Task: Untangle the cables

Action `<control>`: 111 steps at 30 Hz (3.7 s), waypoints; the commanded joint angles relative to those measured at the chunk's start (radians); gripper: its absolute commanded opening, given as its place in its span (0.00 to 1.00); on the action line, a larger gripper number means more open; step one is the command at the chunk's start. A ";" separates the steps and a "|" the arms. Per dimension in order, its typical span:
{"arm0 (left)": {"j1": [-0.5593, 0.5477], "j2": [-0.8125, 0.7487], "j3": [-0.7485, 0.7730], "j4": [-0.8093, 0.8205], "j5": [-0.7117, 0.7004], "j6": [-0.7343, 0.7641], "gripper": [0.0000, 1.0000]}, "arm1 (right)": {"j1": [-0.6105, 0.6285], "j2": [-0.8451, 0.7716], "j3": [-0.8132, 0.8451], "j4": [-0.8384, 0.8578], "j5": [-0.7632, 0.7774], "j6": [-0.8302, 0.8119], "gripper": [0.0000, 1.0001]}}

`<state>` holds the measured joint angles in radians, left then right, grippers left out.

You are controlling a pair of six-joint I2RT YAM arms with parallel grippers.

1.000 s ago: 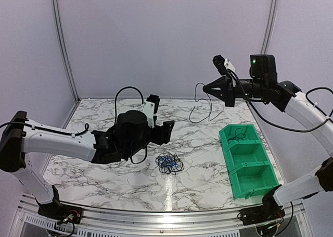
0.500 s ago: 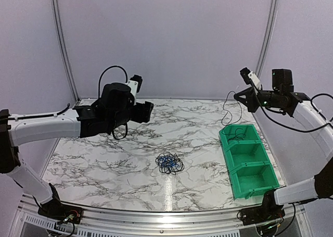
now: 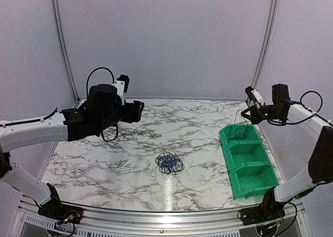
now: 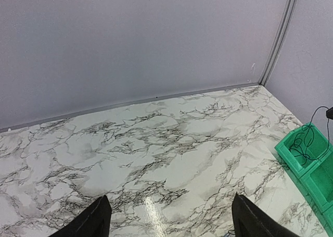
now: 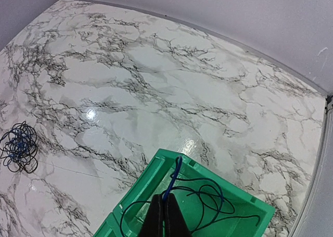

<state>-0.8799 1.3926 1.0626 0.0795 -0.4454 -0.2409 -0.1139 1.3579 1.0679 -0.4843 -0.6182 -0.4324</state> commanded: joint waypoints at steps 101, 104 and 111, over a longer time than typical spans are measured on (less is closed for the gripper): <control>-0.189 0.265 -0.142 0.124 0.225 -0.354 0.79 | 0.749 0.573 0.276 -0.103 -0.051 0.087 0.41; -0.204 0.286 -0.138 0.129 0.204 -0.361 0.79 | 0.752 0.592 0.281 -0.108 -0.051 0.086 0.39; -0.206 0.277 -0.155 0.151 0.160 -0.375 0.78 | 0.753 0.616 0.301 -0.128 -0.092 0.077 0.37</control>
<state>-1.0855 1.6772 0.9169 0.1917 -0.2382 -0.6033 0.6258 1.9621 1.3220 -0.5915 -0.6830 -0.3584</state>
